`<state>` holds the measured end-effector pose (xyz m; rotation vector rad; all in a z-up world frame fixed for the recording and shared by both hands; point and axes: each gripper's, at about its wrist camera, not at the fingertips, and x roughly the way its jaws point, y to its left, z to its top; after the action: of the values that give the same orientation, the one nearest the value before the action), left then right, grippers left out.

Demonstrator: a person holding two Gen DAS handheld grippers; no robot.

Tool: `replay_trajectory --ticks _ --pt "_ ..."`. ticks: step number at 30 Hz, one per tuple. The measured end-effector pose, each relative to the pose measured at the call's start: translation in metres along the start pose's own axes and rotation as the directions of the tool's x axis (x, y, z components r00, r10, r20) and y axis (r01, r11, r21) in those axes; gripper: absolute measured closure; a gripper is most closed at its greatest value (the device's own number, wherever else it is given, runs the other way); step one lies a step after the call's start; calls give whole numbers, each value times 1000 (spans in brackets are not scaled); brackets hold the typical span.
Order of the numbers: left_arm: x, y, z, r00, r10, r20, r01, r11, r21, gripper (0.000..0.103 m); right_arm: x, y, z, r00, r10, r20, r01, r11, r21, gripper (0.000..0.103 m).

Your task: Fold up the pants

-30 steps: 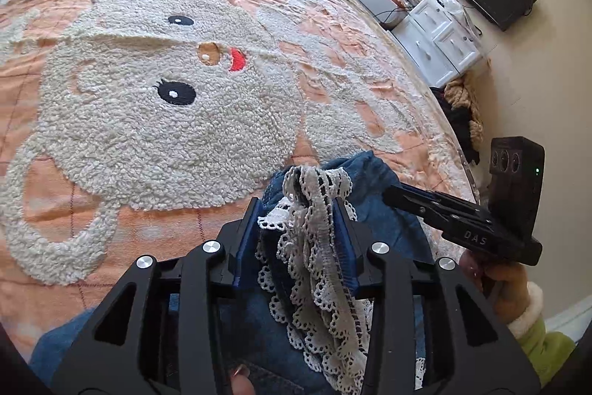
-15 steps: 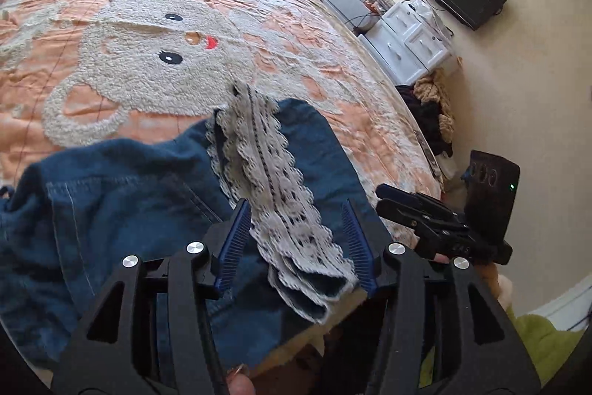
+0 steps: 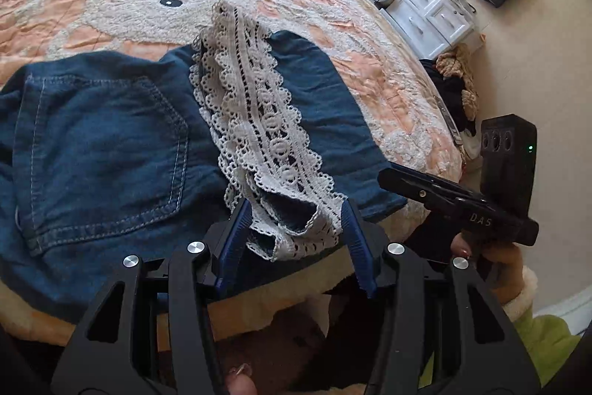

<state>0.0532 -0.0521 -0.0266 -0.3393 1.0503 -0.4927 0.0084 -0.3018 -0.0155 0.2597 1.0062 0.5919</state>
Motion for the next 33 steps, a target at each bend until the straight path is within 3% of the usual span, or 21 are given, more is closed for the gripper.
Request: replay_trajectory --ticks 3,5,12,26,33 --pt "2 7 -6 1000 22 -4 -22 999 -26 79 2 10 -4 1000 -1 -7 1 999 -50 86" --pt "2 8 -10 999 30 -11 -30 999 -25 80 -4 15 -5 1000 -14 11 15 996 -83 89" --pt "5 3 -20 996 89 -9 -89 995 50 80 0 7 -13 994 -110 -3 110 989 -100 88" --pt "14 -3 -21 991 136 -5 -135 985 106 78 9 12 -18 986 -165 10 165 977 -133 86" --pt "12 -4 -22 990 139 0 -138 985 107 78 -9 18 -19 984 -164 62 171 977 -128 72"
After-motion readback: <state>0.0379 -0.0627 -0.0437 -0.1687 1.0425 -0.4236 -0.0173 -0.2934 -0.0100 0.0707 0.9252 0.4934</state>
